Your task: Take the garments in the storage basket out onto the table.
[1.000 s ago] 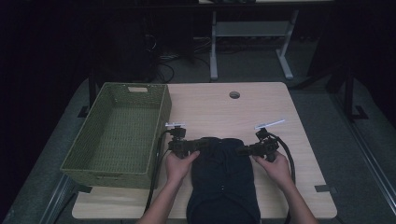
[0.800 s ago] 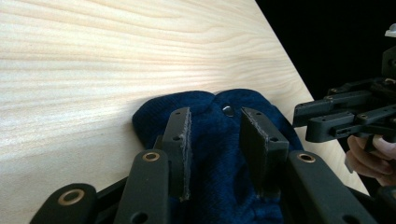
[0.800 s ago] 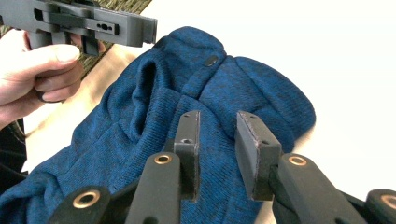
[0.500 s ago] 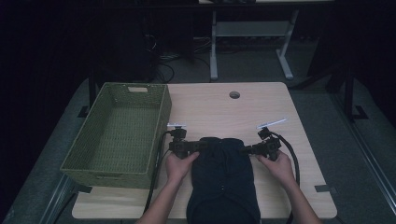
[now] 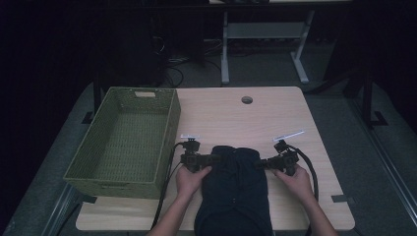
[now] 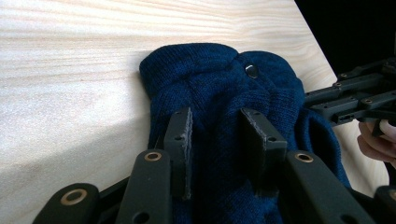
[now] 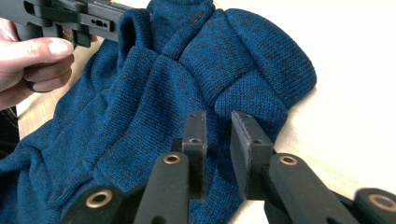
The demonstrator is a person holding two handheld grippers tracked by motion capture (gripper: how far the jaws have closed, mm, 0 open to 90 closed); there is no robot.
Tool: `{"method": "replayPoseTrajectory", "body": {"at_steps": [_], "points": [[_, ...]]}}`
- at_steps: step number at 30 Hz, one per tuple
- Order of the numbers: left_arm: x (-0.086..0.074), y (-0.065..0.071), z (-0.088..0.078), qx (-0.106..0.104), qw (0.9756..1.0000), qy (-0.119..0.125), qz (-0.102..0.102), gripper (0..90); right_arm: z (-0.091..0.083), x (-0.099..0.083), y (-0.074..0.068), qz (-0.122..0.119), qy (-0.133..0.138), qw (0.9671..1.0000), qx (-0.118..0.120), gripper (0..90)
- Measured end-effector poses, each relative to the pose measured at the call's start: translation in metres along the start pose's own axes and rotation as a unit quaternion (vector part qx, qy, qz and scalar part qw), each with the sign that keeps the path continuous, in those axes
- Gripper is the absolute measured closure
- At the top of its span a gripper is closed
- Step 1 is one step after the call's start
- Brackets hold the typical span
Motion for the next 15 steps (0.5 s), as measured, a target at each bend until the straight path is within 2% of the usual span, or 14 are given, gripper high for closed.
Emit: {"method": "replayPoseTrajectory", "body": {"at_steps": [1,3,6,7,15], "points": [[0.002,0.001,-0.005,0.001,1.0000,0.007,0.001,64.5,-0.003,0.001,-0.001,-0.003,0.000,1.0000,-0.002,71.0],[0.005,0.000,-0.010,0.004,0.9998,0.017,0.001,64.4,-0.005,0.003,-0.003,-0.002,0.002,1.0000,-0.002,70.6],[0.006,-0.002,-0.014,0.005,0.9998,0.019,-0.004,62.8,-0.013,0.011,-0.004,-0.005,0.014,0.9999,-0.009,66.7],[0.008,-0.006,-0.017,0.006,0.9996,0.025,-0.011,62.3,-0.015,0.014,-0.002,0.003,0.013,0.9999,-0.009,64.5],[0.009,-0.011,-0.020,0.022,0.9991,0.033,-0.017,58.4,-0.020,0.016,0.008,0.017,0.013,0.9996,-0.018,62.1]]}}
Point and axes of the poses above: each handheld gripper's, and its own axes: z roughly forward along the jaws, x roughly out of its top, y roughly to its right, the point moved 10 cm from there along z, roughly forward along the jaws, and after that the axes turned 15 degrees about -y, right-handed, at the moved point
